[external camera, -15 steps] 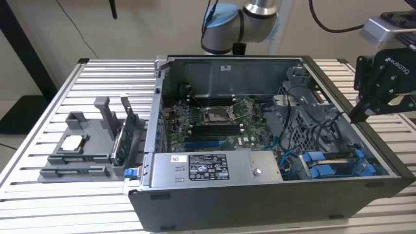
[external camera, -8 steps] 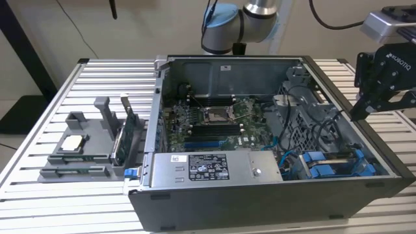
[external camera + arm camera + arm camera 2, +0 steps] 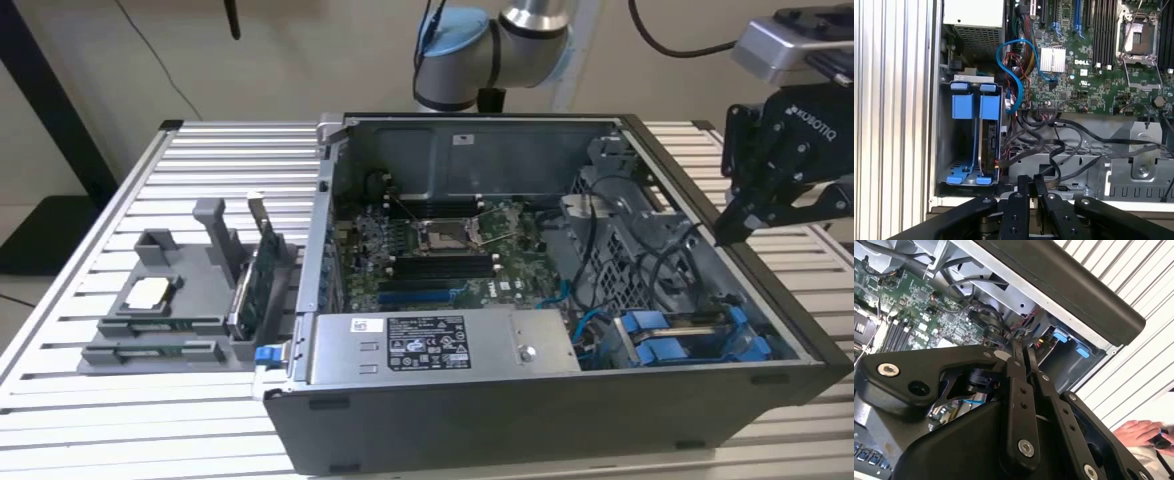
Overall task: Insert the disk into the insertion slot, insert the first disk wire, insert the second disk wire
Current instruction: 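Insert the second disk wire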
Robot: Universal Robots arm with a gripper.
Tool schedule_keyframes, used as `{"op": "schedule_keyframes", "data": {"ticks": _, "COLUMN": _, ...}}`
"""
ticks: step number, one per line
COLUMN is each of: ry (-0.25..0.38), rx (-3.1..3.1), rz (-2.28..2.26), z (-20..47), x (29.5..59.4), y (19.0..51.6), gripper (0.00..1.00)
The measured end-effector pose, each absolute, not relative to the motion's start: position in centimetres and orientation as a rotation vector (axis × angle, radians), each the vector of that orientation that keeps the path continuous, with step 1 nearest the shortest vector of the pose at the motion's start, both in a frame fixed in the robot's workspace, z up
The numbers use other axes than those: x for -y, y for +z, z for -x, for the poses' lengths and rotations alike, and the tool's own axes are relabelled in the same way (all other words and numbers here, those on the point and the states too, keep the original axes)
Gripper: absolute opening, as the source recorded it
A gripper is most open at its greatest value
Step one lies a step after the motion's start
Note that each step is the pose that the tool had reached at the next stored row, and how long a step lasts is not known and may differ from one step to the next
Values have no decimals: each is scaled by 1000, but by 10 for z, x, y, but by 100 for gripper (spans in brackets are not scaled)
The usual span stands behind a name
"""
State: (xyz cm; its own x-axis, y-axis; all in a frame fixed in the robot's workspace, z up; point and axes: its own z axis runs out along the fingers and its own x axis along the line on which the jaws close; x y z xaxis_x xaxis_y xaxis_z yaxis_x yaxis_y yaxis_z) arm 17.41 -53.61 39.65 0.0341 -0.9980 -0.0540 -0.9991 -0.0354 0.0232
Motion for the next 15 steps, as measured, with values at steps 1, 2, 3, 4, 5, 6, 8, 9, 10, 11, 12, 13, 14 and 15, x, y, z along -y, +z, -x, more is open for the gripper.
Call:
{"op": "schedule_keyframes", "data": {"ticks": 1, "ry": 85, "rx": -2167, "rz": 2244, "z": -173, "x": 536, "y": 397, "gripper": 16}}
{"op": "schedule_keyframes", "data": {"ticks": 2, "ry": 84, "rx": -2166, "rz": 2243, "z": -172, "x": 536, "y": 397, "gripper": 16}}
{"op": "schedule_keyframes", "data": {"ticks": 3, "ry": 83, "rx": -2166, "rz": 2243, "z": -171, "x": 536, "y": 398, "gripper": 16}}
{"op": "schedule_keyframes", "data": {"ticks": 4, "ry": 82, "rx": -2166, "rz": 2243, "z": -170, "x": 537, "y": 399, "gripper": 16}}
{"op": "schedule_keyframes", "data": {"ticks": 5, "ry": 81, "rx": -2165, "rz": 2242, "z": -169, "x": 537, "y": 399, "gripper": 16}}
{"op": "schedule_keyframes", "data": {"ticks": 6, "ry": 80, "rx": -2164, "rz": 2242, "z": -167, "x": 537, "y": 399, "gripper": 16}}
{"op": "schedule_keyframes", "data": {"ticks": 8, "ry": 77, "rx": -2163, "rz": 2241, "z": -165, "x": 537, "y": 400, "gripper": 16}}
{"op": "schedule_keyframes", "data": {"ticks": 9, "ry": 76, "rx": -2163, "rz": 2240, "z": -164, "x": 537, "y": 400, "gripper": 16}}
{"op": "schedule_keyframes", "data": {"ticks": 10, "ry": 74, "rx": -2162, "rz": 2240, "z": -163, "x": 537, "y": 401, "gripper": 16}}
{"op": "schedule_keyframes", "data": {"ticks": 11, "ry": 73, "rx": -2161, "rz": 2239, "z": -161, "x": 537, "y": 401, "gripper": 16}}
{"op": "schedule_keyframes", "data": {"ticks": 12, "ry": 72, "rx": -2160, "rz": 2239, "z": -160, "x": 537, "y": 401, "gripper": 16}}
{"op": "schedule_keyframes", "data": {"ticks": 13, "ry": 69, "rx": -2159, "rz": 2238, "z": -158, "x": 538, "y": 401, "gripper": 16}}
{"op": "schedule_keyframes", "data": {"ticks": 14, "ry": 67, "rx": -2158, "rz": 2237, "z": -156, "x": 538, "y": 401, "gripper": 16}}
{"op": "schedule_keyframes", "data": {"ticks": 15, "ry": 65, "rx": -2157, "rz": 2236, "z": -155, "x": 538, "y": 401, "gripper": 16}}
